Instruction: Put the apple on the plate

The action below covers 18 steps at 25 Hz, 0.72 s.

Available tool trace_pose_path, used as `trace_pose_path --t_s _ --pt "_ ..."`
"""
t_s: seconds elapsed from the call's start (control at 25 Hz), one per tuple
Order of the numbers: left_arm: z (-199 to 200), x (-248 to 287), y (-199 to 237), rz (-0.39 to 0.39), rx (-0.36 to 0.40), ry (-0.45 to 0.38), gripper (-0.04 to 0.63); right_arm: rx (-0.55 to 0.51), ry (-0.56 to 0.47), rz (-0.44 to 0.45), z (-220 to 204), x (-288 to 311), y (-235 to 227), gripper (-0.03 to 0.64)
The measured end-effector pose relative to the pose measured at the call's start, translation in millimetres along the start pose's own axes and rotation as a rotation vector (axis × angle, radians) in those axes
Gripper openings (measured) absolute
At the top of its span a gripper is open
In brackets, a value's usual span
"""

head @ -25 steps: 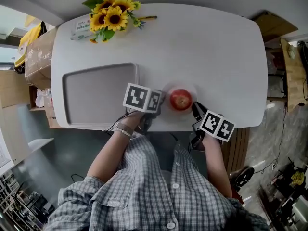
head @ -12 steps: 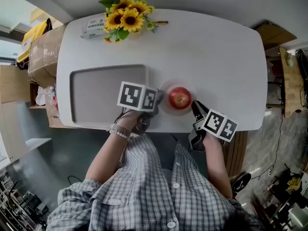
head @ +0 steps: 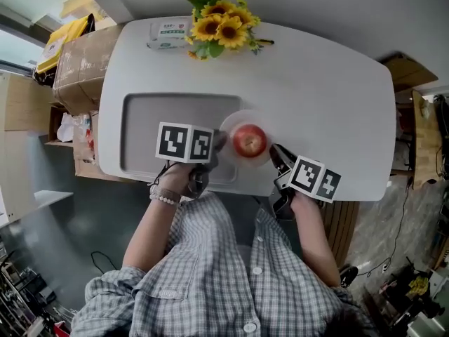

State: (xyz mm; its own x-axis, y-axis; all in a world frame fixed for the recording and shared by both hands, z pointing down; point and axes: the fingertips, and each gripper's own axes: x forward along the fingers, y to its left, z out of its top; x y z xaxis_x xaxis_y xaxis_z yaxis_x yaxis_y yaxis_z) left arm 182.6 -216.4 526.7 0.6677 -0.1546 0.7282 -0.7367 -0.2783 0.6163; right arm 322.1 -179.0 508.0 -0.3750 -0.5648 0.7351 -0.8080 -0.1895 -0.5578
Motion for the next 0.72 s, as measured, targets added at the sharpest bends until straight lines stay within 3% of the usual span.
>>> trace_pose_path --t_s 0.32,0.72 --pt "-10.6 -48.9 59.6 0.055 -0.068 -0.056 0.052 -0.068 0.076 0.069 -29.2 37.0 60.0 0.049" --pt "-36.3 -85.4 134.8 0.127 -0.171 -0.082 0.052 -0.163 0.187 0.082 -68.1 97.2 108.2 0.049"
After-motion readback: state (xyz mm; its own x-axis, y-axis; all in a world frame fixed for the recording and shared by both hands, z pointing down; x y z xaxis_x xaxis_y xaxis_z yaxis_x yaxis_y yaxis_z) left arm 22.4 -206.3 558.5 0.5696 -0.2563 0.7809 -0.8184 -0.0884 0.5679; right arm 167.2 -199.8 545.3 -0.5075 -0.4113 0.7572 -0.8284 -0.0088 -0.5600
